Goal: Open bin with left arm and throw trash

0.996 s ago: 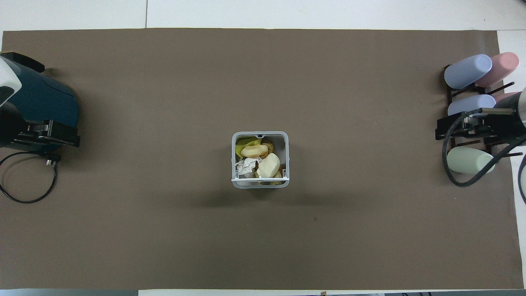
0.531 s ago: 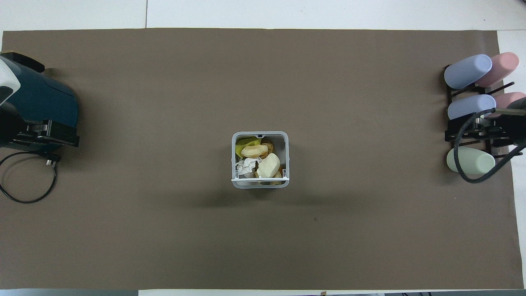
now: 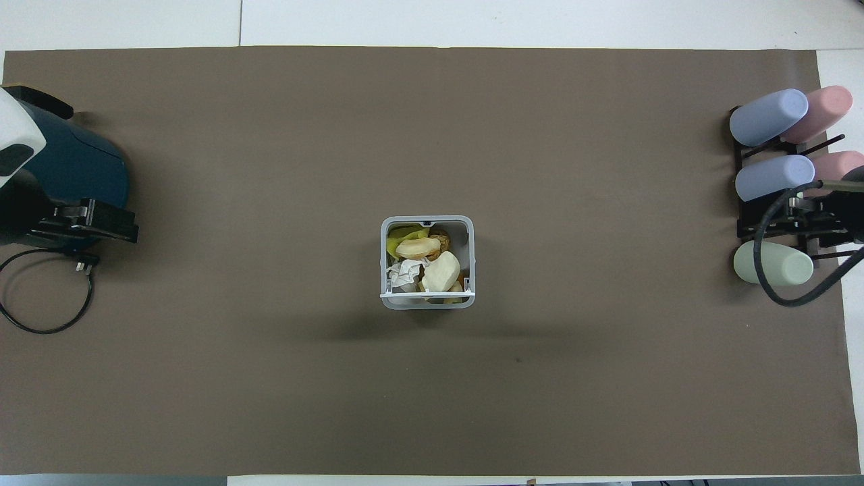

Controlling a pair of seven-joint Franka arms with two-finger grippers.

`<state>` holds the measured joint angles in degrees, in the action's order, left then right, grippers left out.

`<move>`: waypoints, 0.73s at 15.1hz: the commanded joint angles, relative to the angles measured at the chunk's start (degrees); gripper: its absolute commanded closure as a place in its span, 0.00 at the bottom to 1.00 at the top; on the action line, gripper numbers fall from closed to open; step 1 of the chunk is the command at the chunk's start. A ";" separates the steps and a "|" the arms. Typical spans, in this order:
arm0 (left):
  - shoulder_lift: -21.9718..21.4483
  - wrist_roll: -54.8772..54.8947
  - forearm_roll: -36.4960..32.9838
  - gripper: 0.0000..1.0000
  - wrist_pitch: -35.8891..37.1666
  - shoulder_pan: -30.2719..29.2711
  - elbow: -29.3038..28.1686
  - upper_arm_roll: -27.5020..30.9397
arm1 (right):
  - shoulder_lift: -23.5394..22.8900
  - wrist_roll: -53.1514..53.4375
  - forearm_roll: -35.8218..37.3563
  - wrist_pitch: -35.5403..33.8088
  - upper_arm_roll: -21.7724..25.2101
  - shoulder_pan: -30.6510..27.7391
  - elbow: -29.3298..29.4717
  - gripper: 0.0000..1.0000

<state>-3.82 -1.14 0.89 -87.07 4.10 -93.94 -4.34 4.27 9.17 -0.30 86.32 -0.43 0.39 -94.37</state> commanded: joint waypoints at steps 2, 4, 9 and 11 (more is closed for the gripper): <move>-0.84 -0.53 0.61 0.00 -0.83 0.56 -1.16 0.56 | -2.60 -1.09 1.00 -0.27 -0.62 -0.66 2.96 0.00; -0.84 -0.53 0.61 0.00 -0.83 0.56 -1.16 0.47 | -2.69 -1.09 1.09 -0.27 -0.62 -0.66 3.05 0.00; -0.84 -0.53 0.61 0.00 -0.83 0.56 -1.16 0.56 | -2.60 -1.09 1.44 -0.10 -0.53 -0.22 2.96 0.00; -0.84 -0.53 0.61 0.00 -0.91 0.56 -1.16 0.47 | -2.43 -1.18 1.44 -0.01 -0.53 -0.31 2.70 0.00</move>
<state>-3.82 -1.14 0.89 -87.07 4.12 -93.96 -4.32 2.26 9.17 0.28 86.41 -0.61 0.44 -92.43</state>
